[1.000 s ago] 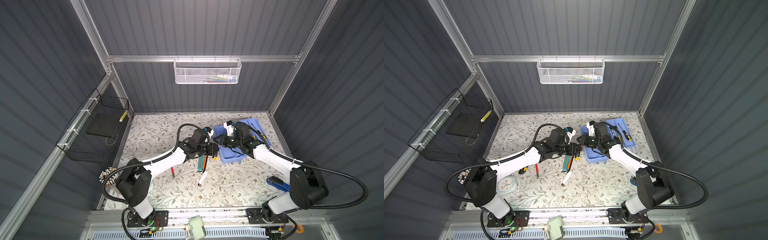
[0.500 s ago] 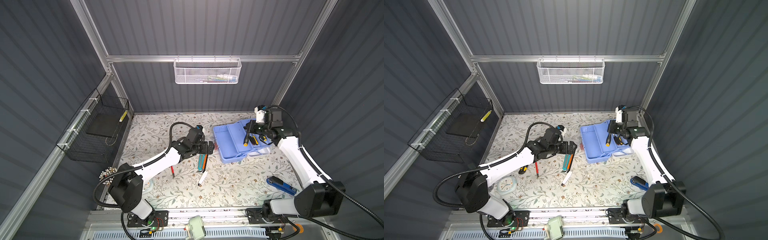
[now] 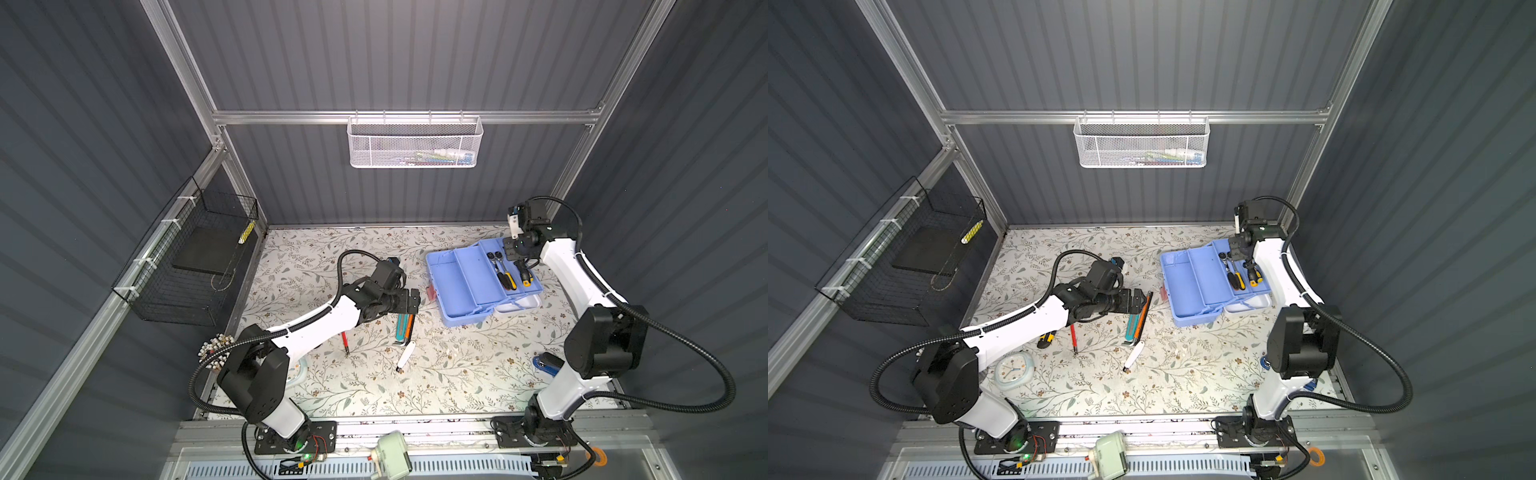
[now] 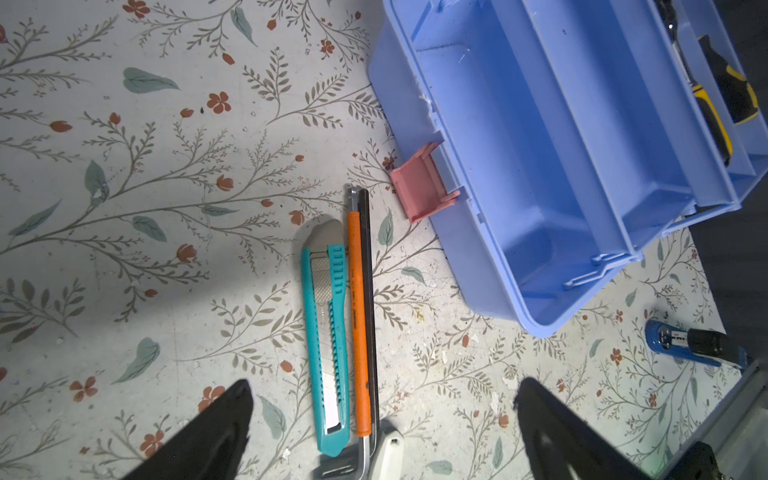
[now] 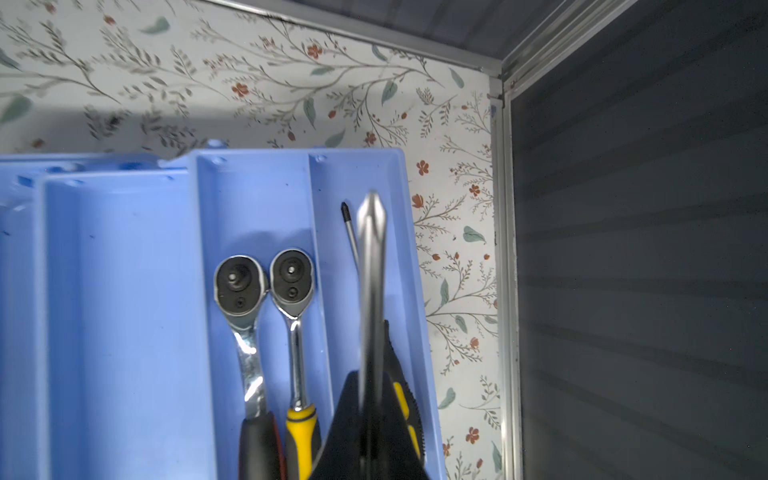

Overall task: Pack the tool kit
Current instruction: 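Carry the black screwdriver into the tray with the right gripper and release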

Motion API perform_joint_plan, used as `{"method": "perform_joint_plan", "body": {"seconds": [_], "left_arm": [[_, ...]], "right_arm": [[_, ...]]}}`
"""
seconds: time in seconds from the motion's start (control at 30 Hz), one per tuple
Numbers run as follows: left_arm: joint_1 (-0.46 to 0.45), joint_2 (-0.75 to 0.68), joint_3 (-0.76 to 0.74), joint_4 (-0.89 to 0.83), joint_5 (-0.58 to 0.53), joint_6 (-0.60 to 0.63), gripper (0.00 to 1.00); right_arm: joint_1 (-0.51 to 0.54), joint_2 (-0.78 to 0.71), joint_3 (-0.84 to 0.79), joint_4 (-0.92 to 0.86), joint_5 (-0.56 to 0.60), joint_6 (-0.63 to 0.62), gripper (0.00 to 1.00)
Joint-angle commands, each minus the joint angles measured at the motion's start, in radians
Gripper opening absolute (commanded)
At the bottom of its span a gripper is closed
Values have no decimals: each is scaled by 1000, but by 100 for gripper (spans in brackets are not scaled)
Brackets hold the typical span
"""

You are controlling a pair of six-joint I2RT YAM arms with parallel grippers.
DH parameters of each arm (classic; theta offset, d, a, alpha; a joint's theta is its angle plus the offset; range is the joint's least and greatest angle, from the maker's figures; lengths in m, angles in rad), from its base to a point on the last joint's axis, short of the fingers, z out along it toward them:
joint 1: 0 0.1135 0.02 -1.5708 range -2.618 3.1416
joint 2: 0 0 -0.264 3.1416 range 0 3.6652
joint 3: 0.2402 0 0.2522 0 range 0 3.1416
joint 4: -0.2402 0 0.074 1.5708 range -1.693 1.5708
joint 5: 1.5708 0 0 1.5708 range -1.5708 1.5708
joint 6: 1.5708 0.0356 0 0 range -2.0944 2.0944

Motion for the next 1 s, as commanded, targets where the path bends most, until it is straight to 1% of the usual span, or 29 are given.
{"method": "perform_joint_plan", "body": {"seconds": [0.0,0.13,0.37,0.7,0.9,0.97], "left_arm": [[3,6,-14,-15,-13,16,100],[3,12,-16,-15,-10,16,100],[3,11,-26,-11,-11,16,100],[4,4,-36,-15,-16,15,100],[5,5,-37,-14,-16,13,100],[4,7,-38,-14,-16,10,100]], "right_arm": [[-3,12,33,-5,63,-67,0],[-3,41,28,20,69,-74,0],[0,77,29,41,32,-55,0],[4,110,3,93,20,-72,7],[4,117,-12,117,27,-105,8],[4,116,-15,116,18,-104,10]]}}
